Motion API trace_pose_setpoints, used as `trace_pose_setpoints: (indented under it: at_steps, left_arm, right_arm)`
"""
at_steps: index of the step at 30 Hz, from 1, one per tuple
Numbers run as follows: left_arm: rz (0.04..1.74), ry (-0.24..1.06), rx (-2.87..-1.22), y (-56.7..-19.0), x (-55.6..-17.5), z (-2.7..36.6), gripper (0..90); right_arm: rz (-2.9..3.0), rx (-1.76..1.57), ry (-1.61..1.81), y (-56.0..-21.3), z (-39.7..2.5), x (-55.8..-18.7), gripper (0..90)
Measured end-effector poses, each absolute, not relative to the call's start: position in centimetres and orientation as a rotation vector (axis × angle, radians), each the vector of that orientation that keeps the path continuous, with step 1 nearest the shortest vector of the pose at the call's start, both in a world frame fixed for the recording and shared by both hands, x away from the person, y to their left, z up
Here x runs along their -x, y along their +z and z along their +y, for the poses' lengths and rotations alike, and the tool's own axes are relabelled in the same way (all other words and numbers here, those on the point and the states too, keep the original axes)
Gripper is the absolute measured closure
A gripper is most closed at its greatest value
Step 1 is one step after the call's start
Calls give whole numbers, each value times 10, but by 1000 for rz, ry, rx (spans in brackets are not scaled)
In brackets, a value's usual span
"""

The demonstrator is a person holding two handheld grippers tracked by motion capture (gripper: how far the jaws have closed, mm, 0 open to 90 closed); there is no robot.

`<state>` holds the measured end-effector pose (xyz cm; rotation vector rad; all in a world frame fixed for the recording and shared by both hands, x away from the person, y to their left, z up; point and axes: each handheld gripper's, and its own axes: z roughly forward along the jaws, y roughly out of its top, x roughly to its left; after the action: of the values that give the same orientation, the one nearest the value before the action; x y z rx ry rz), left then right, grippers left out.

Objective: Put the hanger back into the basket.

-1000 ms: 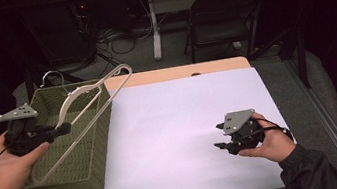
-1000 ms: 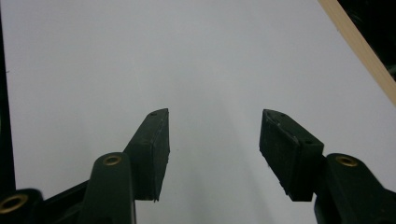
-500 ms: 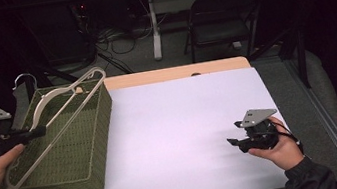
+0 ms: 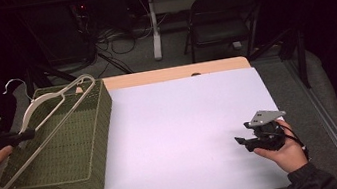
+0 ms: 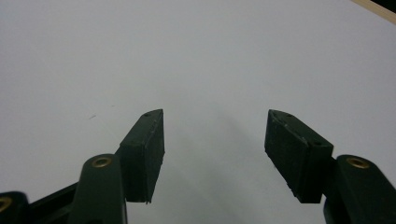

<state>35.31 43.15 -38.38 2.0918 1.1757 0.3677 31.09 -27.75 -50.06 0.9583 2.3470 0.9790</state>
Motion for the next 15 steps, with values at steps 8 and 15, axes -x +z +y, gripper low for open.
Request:
trace_pose_setpoints:
  at_steps: [8,15]
  left_arm:
    - [1142,378,-2122,-392,-359,432,871]
    - [1142,363,-2112,-411,-362,434,871]
  right_arm:
    - [2320,-1000,1002,-504,-281,-311,377]
    - [2316,-1007,1003,-507,-281,-310,377]
